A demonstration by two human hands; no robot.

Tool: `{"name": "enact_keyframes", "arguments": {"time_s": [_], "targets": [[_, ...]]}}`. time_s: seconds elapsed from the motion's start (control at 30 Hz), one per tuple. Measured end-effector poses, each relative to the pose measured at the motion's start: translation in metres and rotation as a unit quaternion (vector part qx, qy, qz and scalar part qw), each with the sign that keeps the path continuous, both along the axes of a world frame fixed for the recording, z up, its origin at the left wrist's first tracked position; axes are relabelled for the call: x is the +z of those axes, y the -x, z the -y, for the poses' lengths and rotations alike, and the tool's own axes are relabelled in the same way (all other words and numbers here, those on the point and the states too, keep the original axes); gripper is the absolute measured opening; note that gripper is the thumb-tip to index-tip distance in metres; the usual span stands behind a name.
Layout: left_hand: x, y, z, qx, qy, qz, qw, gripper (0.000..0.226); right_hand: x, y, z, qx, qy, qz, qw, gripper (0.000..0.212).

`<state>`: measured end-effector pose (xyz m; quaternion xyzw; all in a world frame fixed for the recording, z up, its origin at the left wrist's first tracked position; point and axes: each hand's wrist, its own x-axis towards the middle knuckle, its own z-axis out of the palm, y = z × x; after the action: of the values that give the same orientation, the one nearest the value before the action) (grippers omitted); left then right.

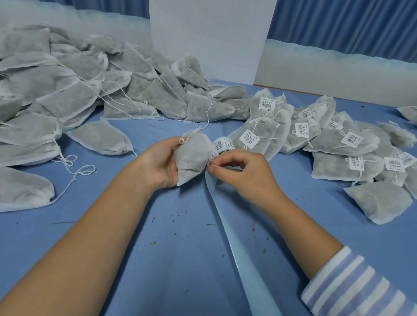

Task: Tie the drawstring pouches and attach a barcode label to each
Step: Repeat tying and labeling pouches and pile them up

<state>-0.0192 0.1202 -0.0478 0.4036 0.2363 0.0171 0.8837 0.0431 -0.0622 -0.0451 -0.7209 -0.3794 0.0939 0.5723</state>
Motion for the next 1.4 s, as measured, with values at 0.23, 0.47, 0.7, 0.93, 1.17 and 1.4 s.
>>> {"name": "enact_keyframes", "arguments": {"time_s": [0.23,0.47,0.7,0.93,1.17,1.4], "targets": [[0.002,0.004,0.0,-0.045,-0.011,0.021,0.999,0.039,0.001,0.001,0.0,-0.041,0.029,0.008,0.999,0.019],[0.012,0.015,-0.001,-0.131,-0.083,0.058,0.986,0.023,-0.001,0.002,0.0,-0.066,0.029,0.076,0.994,0.01],[0.017,0.021,-0.007,-0.158,-0.208,0.05,0.964,0.018,-0.002,-0.001,0.0,-0.07,0.041,0.08,0.994,0.009],[0.016,0.026,-0.014,-0.16,-0.222,0.04,0.961,0.016,-0.003,-0.002,-0.002,-0.084,0.027,0.015,0.996,0.012],[0.013,0.026,-0.016,-0.153,-0.175,0.022,0.972,0.017,-0.001,-0.004,-0.001,-0.084,0.019,-0.041,0.995,0.015],[0.01,0.027,-0.022,-0.162,-0.13,0.021,0.978,0.04,-0.002,-0.003,0.0,-0.076,0.023,0.003,0.997,0.016]]}}
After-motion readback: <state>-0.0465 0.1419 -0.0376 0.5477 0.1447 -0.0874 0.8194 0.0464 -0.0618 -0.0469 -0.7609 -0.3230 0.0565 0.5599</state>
